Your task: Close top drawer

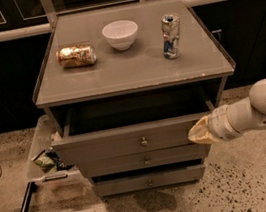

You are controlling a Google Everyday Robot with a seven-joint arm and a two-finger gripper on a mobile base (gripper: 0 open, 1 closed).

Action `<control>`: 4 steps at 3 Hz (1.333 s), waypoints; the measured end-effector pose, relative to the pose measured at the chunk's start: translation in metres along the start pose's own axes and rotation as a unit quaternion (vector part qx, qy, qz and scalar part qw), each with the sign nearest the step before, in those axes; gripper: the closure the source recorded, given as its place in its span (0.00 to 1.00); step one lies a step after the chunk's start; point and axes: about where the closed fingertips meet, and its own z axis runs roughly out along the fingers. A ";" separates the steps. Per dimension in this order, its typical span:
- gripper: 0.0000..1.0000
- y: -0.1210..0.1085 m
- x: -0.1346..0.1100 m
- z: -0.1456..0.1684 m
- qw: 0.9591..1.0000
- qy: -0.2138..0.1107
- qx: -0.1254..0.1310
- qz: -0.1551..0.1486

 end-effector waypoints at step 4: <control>0.00 0.001 -0.007 -0.007 1.000 0.001 -0.009 -0.004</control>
Offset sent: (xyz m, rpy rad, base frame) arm 0.0000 0.0000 0.0000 0.0000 0.0000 0.0000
